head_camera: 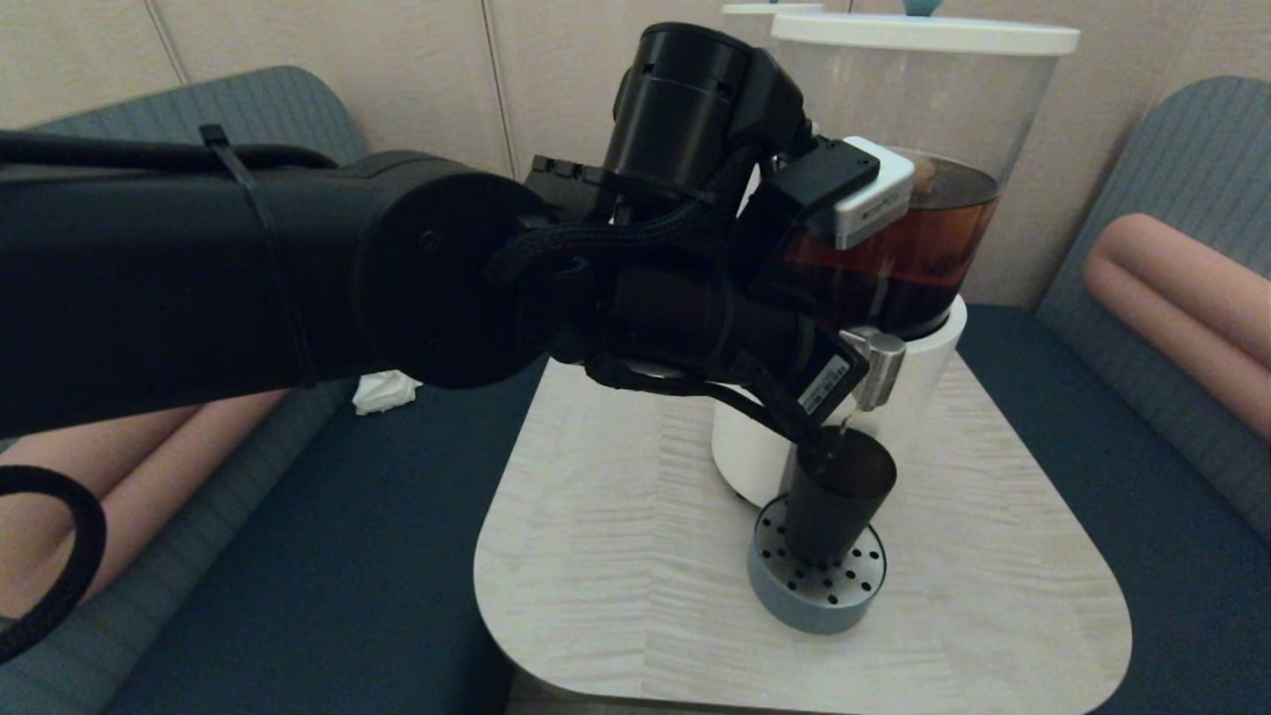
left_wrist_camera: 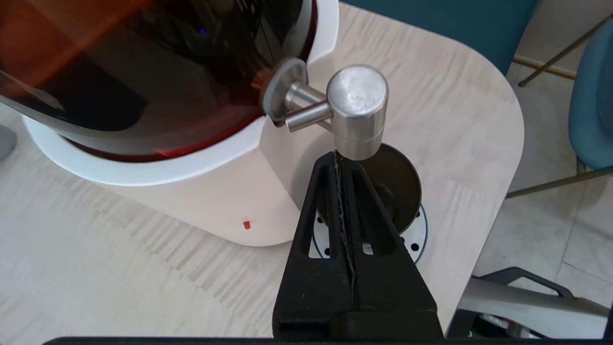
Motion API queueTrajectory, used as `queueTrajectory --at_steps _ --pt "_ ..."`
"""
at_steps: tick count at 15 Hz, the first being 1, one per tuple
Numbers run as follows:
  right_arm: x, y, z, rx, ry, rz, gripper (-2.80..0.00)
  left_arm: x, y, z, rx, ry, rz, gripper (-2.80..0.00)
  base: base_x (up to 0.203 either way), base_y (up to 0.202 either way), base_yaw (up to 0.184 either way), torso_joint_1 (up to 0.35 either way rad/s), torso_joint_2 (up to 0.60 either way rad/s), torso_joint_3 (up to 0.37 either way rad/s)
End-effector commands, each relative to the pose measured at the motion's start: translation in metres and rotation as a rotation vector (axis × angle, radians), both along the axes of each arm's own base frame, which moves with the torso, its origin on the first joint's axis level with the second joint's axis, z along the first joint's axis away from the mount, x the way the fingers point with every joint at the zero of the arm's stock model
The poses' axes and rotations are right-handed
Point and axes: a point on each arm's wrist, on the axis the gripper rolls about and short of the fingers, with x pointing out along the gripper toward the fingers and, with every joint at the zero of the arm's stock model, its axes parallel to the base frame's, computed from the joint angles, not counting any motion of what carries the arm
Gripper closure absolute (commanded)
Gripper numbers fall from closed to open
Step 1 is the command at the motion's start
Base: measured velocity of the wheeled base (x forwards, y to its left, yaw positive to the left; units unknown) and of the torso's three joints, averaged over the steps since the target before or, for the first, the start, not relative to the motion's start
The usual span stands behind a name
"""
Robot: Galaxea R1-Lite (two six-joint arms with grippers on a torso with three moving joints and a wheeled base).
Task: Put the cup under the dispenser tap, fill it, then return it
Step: Turn off the faucet
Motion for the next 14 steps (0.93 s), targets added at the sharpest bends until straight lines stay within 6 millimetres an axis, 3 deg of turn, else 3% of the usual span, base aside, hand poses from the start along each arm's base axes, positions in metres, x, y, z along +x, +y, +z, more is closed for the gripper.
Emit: queueTrajectory --at_steps 1,14 --pt "0.0 0.0 0.0 0.001 0.001 0.0 0.0 0.002 -0.002 -0.001 0.004 -0.001 -0.001 0.0 0.0 0.0 0.0 0.0 0.0 0.0" --pt "0.0 0.0 0.0 0.001 0.001 0.0 0.0 0.013 -0.012 -0.011 0.021 0.011 0.009 0.0 0.0 0.0 0.0 0.0 0.0 0.0"
